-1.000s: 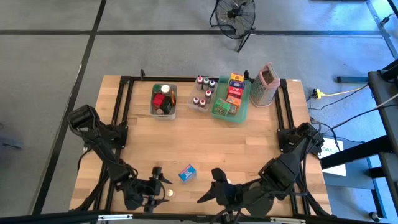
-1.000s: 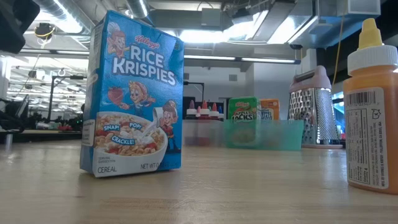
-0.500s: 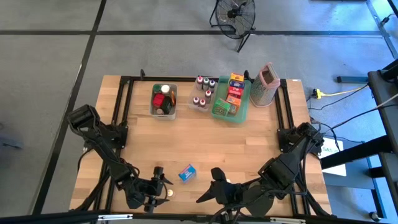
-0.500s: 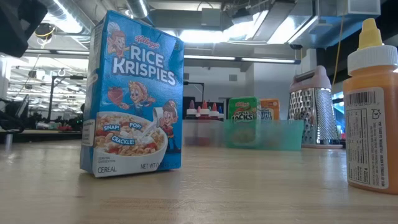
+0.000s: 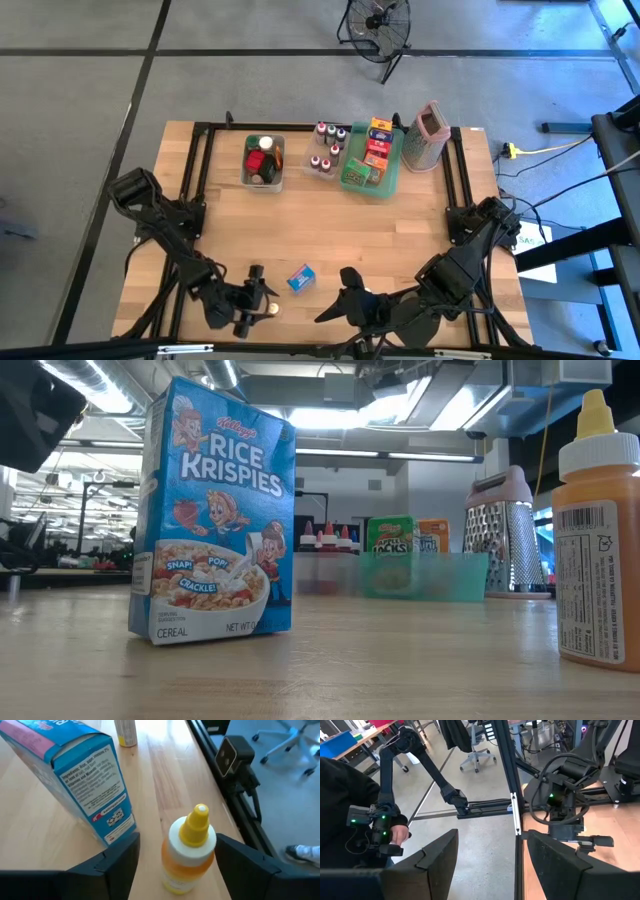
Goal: Pick & Place Kitchen Items
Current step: Put the left yellow food coloring bottle into the transparent bin
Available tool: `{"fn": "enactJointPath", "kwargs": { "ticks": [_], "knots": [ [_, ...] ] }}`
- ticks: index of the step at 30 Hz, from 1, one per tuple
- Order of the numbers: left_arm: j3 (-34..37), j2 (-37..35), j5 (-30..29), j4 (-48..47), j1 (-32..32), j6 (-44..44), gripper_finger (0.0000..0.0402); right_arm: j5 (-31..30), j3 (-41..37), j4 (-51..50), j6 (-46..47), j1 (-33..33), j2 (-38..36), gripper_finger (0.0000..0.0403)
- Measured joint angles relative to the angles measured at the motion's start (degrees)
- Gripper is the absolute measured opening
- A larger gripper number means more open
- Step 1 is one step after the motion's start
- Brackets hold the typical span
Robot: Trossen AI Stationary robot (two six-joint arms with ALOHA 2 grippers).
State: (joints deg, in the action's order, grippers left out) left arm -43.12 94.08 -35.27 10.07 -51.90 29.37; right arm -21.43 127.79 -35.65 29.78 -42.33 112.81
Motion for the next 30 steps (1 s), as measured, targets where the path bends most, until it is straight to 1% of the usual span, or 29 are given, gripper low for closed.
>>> {"fn": "enactJointPath", "kwargs": {
  "ticks": [2,7,10,15,19,25,30],
  "knots": [
    [1.0,0.0,0.1,2.3,0.0,-0.2,0.0242,0.0,0.0,-0.1,0.0,0.0,0.0,0.0240],
    [1.3,0.0,0.6,2.7,0.5,-0.4,0.0228,0.0,0.0,-0.1,0.0,0.0,0.0,0.0240],
    [1.3,0.0,2.1,3.1,1.2,-1.5,0.0215,-0.3,0.0,-0.3,0.0,0.0,0.0,0.0240],
    [1.3,0.0,4.7,3.3,2.1,-1.7,0.0180,-1.1,0.0,-0.4,0.0,0.0,0.0,0.0240],
    [1.3,0.0,5.3,3.5,2.2,-1.7,0.0148,-1.1,0.0,-0.4,1.2,0.0,0.0,0.0240],
    [1.3,-1.1,6.3,2.8,2.2,-2.5,0.0146,-1.1,0.0,-0.5,2.6,0.0,0.0,0.0240],
    [1.3,-6.0,6.4,-4.0,2.2,-1.7,0.0146,-1.1,-1.2,0.5,4.3,0.0,0.0,0.0240]
  ]
}}
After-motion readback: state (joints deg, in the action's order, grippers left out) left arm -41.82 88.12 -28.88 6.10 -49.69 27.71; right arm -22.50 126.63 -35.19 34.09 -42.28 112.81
